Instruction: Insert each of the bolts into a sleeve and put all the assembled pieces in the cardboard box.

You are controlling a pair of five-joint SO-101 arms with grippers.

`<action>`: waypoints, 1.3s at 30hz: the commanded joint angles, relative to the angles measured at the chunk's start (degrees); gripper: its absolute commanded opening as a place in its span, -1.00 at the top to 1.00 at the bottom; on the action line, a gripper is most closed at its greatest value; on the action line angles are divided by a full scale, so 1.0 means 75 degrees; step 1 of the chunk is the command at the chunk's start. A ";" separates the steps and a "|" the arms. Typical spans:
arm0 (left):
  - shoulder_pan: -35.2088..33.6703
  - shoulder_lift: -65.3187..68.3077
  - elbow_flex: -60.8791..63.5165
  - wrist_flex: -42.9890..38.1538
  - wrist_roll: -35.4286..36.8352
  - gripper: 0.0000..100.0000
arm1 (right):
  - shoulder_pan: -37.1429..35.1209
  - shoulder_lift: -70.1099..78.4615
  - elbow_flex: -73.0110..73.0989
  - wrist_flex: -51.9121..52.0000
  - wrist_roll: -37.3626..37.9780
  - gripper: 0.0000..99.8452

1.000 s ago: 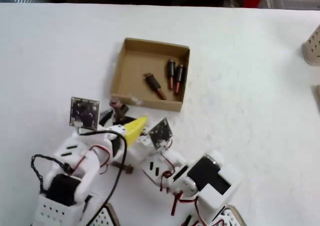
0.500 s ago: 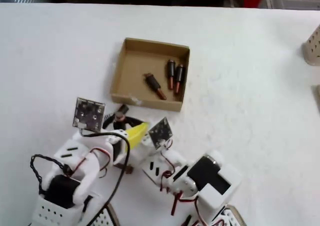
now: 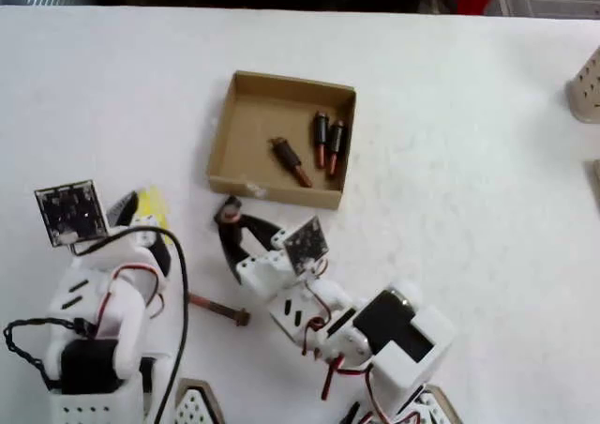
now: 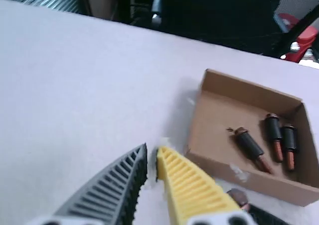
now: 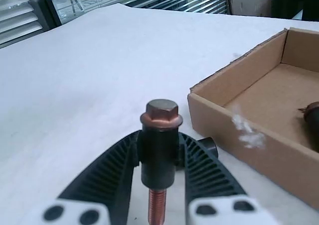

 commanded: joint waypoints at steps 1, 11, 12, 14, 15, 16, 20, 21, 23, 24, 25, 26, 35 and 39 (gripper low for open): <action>-0.0334 0.0053 0.0809 -0.0070 0.0082 0.92 | 0.0123 -0.0346 -0.0023 -0.0006 -0.0023 0.97; -0.0944 0.0053 0.2790 -0.1864 0.0070 0.95 | 0.0510 -0.1213 0.0363 -0.0006 -0.0035 0.97; -0.0944 0.0053 0.2930 -0.1922 0.0070 0.95 | 0.0510 -0.1506 0.0563 0.0006 -0.0035 0.97; -0.0944 0.0053 0.3165 -0.2110 0.0059 0.95 | 0.0498 -0.2151 0.0938 0.0018 -0.0035 0.97; -0.0944 0.0053 0.3294 -0.2262 -0.0012 0.95 | 0.0498 -0.2503 0.1067 0.0135 -0.0035 0.97; -0.0944 0.0064 0.3399 -0.2391 -0.0223 0.95 | 0.0522 -0.2878 0.1137 0.0428 -0.0035 0.97; -0.0955 0.0100 0.3388 -0.2004 -0.1114 0.95 | 0.0862 -0.4460 0.0903 0.2819 -0.0070 0.97; -0.0955 0.0088 0.3388 -0.1887 -0.1172 0.95 | 0.1014 -0.4870 0.0774 0.3534 -0.0070 0.97; -0.0955 0.0088 0.3388 -0.1793 -0.1219 0.95 | 0.1354 -0.5703 0.0422 0.4952 -0.0070 0.97; -0.0955 0.0088 0.3388 -0.1782 -0.1219 0.95 | 0.1518 -0.6101 0.0223 0.5644 -0.0070 0.97; -0.0955 0.0088 0.3388 -0.1782 -0.1219 0.95 | 0.1682 -0.6453 0.0023 0.6359 -0.0070 0.97; -0.0944 0.0088 0.3388 -0.1782 -0.1219 0.95 | 0.1846 -0.6793 -0.0211 0.7109 -0.0070 0.97; -0.0932 0.0100 0.3388 -0.1582 -0.1219 0.95 | 0.2925 -0.7742 -0.2966 1.1903 0.0598 0.96; -0.0932 0.0100 0.3388 -0.1571 -0.1219 0.95 | 0.2971 -0.7695 -0.3880 1.2665 0.1782 0.96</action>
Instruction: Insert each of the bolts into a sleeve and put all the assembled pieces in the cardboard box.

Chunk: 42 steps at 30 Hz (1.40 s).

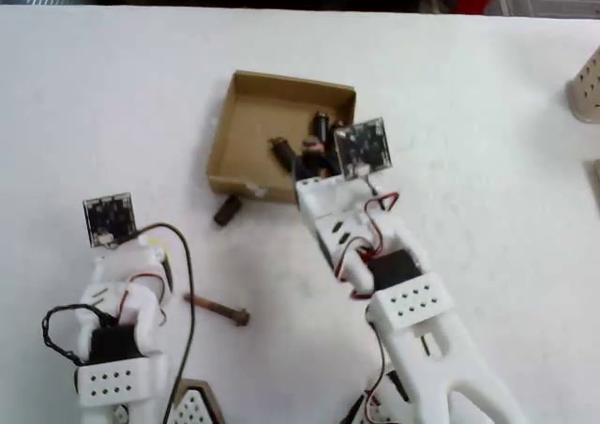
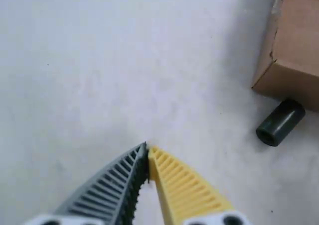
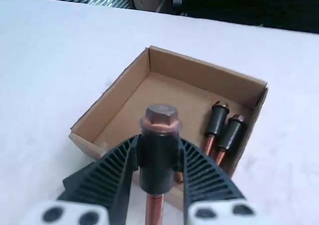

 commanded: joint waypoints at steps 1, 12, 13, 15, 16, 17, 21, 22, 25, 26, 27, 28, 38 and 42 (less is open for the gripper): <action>-0.0053 -0.0018 -0.0035 0.0047 -0.0059 0.95 | 0.0076 -0.0229 -0.1301 0.0627 0.0680 0.96; -0.0053 -0.0018 -0.0035 0.0047 -0.0059 0.95 | 0.0100 0.3159 -0.5158 0.3288 0.0668 0.74; -0.0053 -0.0018 -0.0035 0.0047 -0.0059 0.95 | 0.0182 0.3464 -0.5451 0.3382 0.0668 0.74; -0.0053 -0.0018 -0.0035 0.0047 -0.0059 0.95 | 0.0311 0.4062 -0.6013 0.3347 0.0668 0.79; -0.0053 -0.0018 -0.0035 0.0047 -0.0059 0.95 | 0.0404 0.4378 -0.6259 0.3300 0.0668 0.83; -0.0053 -0.0018 -0.0035 0.0047 -0.0059 0.95 | 0.0486 0.4695 -0.6505 0.3264 0.0668 0.87; -0.0053 -0.0018 -0.0035 0.0047 -0.0059 0.95 | 0.0697 0.5972 -0.7291 0.3253 0.0738 0.97; -0.0053 -0.0018 -0.0035 0.0047 -0.0059 0.95 | 0.0733 0.6265 -0.7443 0.3253 0.0738 0.97; -0.0053 -0.0018 -0.0035 0.0012 -0.0070 0.95 | 0.0826 0.6957 -0.7818 0.3241 0.0727 0.96; -0.0053 -0.0018 -0.0035 0.0000 -0.0070 0.95 | 0.0826 0.7109 -0.7900 0.3300 0.0738 0.97; -0.0053 -0.0018 -0.0035 0.0000 -0.0070 0.95 | 0.0815 0.7168 -0.7936 0.3323 0.0738 0.97; -0.0053 -0.0018 -0.0035 0.0000 -0.0070 0.95 | 0.0803 0.7156 -0.7947 0.3417 0.0738 0.97; -0.0053 -0.0041 -0.0035 -0.0012 -0.0070 0.95 | 0.0381 0.5914 -0.7912 0.5480 0.0973 0.97; -0.0064 -0.0053 -0.0035 -0.0012 -0.0070 0.95 | -0.0006 0.4988 -0.7092 0.6042 0.0938 0.97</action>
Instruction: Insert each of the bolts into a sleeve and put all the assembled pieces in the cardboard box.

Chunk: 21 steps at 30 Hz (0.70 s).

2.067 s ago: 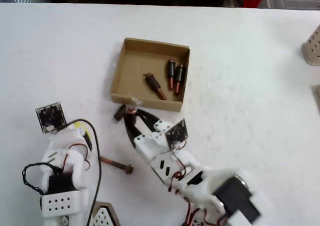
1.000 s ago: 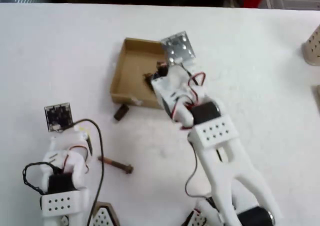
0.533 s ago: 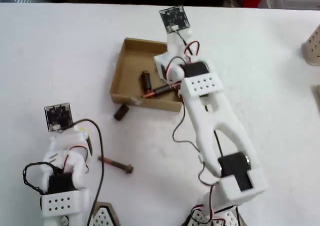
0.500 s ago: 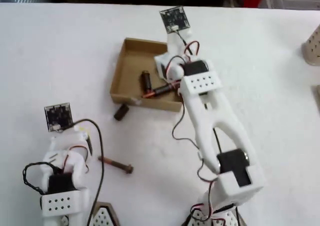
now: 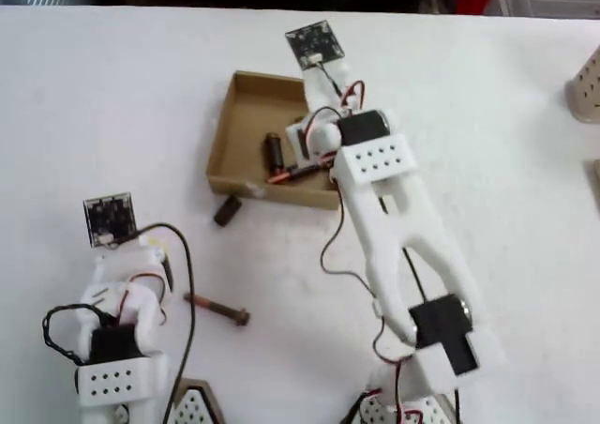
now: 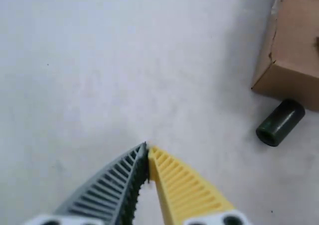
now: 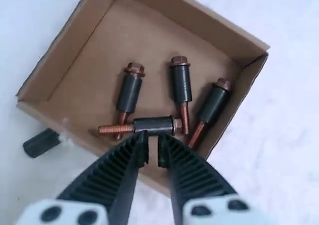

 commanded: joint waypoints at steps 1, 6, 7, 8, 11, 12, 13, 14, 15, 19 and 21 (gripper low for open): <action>-0.0076 -0.0053 -0.0035 -0.0023 -0.0070 0.95 | -0.0440 -0.1201 0.0715 0.0252 0.0047 0.97; -0.0416 -0.0029 -0.0035 -0.0680 0.0000 0.95 | -0.1354 -0.3089 0.2989 -0.0182 0.0047 0.97; -0.0568 -0.0029 -0.0035 -0.0809 0.0105 0.95 | -0.1577 -0.3487 0.3493 -0.0311 0.0047 0.97; -0.0697 -0.0018 -0.0035 -0.0926 0.0340 0.95 | -0.1823 -0.3874 0.3974 -0.0440 0.0047 0.97; -0.0979 -0.0018 -0.0059 -0.1043 0.0762 0.95 | -0.2690 -0.4777 0.5310 -0.0768 0.0047 0.97; -0.1002 -0.0018 -0.0059 -0.1043 0.0762 0.95 | -0.3007 -0.5023 0.5673 -0.0873 0.0047 0.97; -0.1002 -0.0018 -0.0070 -0.1043 0.0762 0.95 | -0.3300 -0.5210 0.6013 -0.0944 0.0047 0.97; -0.1026 -0.0018 -0.0082 -0.1043 0.0774 0.95 | -0.3581 -0.5386 0.6306 -0.1014 0.0047 0.97; -0.1026 -0.0006 -0.0164 -0.0996 0.0785 0.95 | -0.3839 -0.5527 0.6576 -0.1108 0.0047 0.97; -0.1026 -0.0006 -0.0387 -0.0715 0.0797 0.95 | -0.4612 -0.5691 0.7361 -0.1495 0.0035 0.97; -0.1026 -0.0006 -0.0539 -0.0399 0.0809 0.95 | -0.4917 -0.5691 0.7795 -0.1846 0.0035 0.97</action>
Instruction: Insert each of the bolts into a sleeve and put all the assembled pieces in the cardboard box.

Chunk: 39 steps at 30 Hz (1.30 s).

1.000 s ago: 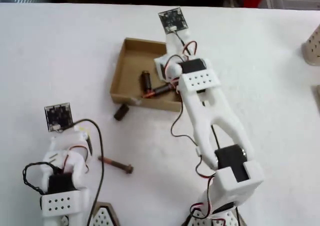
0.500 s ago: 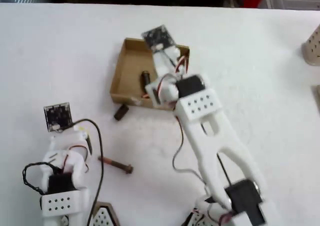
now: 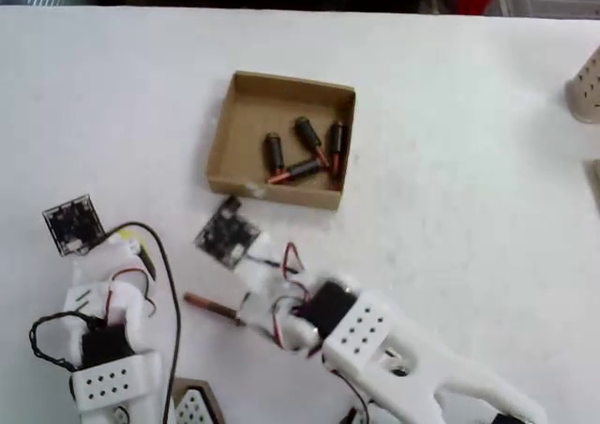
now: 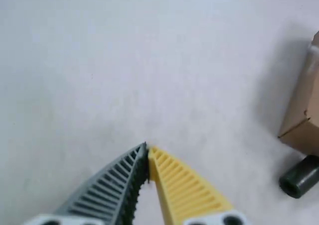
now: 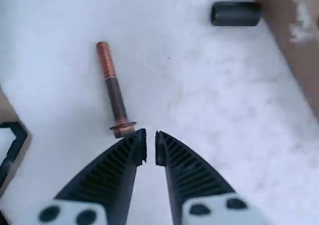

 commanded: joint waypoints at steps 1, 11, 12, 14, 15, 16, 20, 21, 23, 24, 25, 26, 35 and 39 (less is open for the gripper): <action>-0.0053 -0.0018 -0.0574 0.0399 0.0094 0.95 | -0.0604 -0.0217 0.0574 -0.0674 0.0035 0.97; -0.0018 0.0229 -0.0656 0.0469 0.0094 0.95 | -0.2456 -0.0205 0.1325 -0.1495 -0.0399 0.97; -0.0006 0.0440 -0.0774 0.0469 0.0094 0.95 | -0.2421 -0.0205 0.1430 -0.1670 -0.0399 0.97; -0.0006 0.1049 -0.1043 0.0434 0.0094 0.95 | -0.2221 -0.0205 0.1641 -0.2010 -0.0434 0.97; -0.0006 0.1412 -0.1219 0.0434 0.0094 0.95 | -0.2081 -0.0205 0.1700 -0.2139 -0.0434 0.97; -0.0006 0.1776 -0.1383 0.0399 0.0094 0.95 | -0.1893 -0.0205 0.1735 -0.2256 -0.0445 0.97; 0.0064 0.3276 -0.1711 -0.0410 0.0094 0.95 | -0.1459 -0.0205 0.1770 -0.2467 -0.0574 0.97; 0.0064 0.3640 -0.1840 -0.0539 0.0094 0.95 | -0.1424 -0.0205 0.1770 -0.2526 -0.0668 0.97; 0.0064 0.4319 -0.2098 -0.0715 0.0094 0.95 | -0.1354 -0.0158 0.1770 -0.2573 -0.0727 0.97; 0.0064 0.4612 -0.2251 -0.0715 0.0082 0.95 | -0.1354 -0.0041 0.1758 -0.2573 -0.0727 0.97; 0.0076 0.4905 -0.2403 -0.0715 0.0082 0.95 | -0.1354 0.0123 0.1735 -0.2655 -0.0750 0.97; 0.0076 0.5163 -0.2532 -0.0715 0.0082 0.95 | -0.1354 0.0311 0.1723 -0.2772 -0.0762 0.97; 0.0111 0.5972 -0.2860 -0.0961 0.0035 0.95 | -0.1049 0.1530 0.0762 -0.2397 -0.1078 0.97; 0.0111 0.5972 -0.2860 -0.0973 0.0035 0.95 | -0.0791 0.1905 0.0422 -0.2163 -0.1090 0.97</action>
